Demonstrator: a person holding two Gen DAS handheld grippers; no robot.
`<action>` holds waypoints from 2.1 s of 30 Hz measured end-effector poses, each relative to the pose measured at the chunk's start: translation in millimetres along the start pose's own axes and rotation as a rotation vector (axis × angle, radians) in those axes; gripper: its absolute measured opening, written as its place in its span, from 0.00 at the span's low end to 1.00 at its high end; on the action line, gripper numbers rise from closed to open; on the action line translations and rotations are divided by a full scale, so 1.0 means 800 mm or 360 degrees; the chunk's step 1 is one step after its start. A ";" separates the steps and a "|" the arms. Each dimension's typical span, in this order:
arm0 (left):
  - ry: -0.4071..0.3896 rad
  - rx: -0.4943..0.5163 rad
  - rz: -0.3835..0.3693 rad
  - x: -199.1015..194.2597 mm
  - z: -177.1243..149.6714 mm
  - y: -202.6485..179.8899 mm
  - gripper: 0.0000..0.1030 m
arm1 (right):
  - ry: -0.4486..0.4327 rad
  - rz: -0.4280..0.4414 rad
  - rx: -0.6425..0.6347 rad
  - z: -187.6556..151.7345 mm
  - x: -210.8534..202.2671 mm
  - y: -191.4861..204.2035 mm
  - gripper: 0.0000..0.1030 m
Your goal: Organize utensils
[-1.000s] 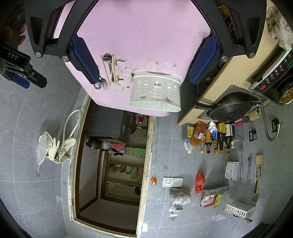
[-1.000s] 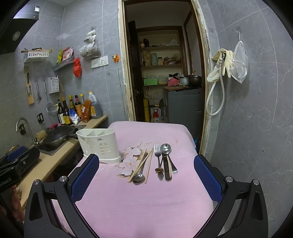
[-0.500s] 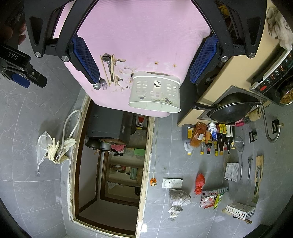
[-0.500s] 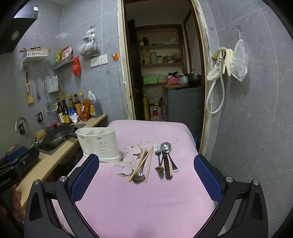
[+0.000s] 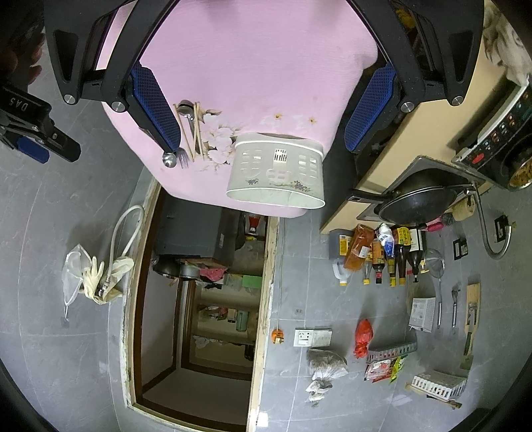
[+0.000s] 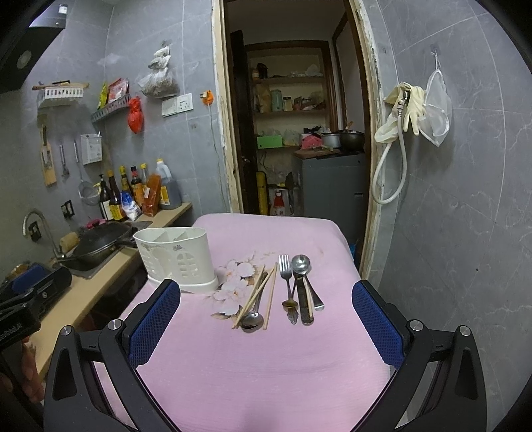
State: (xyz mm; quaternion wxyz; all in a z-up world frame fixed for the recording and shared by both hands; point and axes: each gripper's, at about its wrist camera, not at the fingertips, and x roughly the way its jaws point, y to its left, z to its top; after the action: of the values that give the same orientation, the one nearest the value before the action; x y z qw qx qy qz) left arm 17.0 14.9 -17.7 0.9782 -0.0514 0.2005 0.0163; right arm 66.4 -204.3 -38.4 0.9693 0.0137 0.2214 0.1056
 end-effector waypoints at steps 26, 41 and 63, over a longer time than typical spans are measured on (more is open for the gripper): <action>-0.0094 0.0175 -0.0174 0.086 0.060 -0.003 0.94 | -0.0051 -0.0269 -0.0113 0.056 0.036 0.015 1.00; 0.0058 0.0251 -0.0128 0.184 0.058 -0.072 0.94 | 0.0020 -0.0208 -0.0165 0.061 0.111 -0.056 1.00; 0.0651 0.0187 -0.0201 0.345 -0.030 -0.124 0.64 | 0.0434 0.0068 -0.0114 0.012 0.266 -0.160 0.77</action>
State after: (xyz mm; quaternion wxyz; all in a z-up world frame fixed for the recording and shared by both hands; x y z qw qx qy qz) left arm 266.5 -83.0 -139.1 0.9175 -0.0091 0.3918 -0.0674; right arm 282.8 -284.7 -129.9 0.9277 -0.0308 0.3469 0.1348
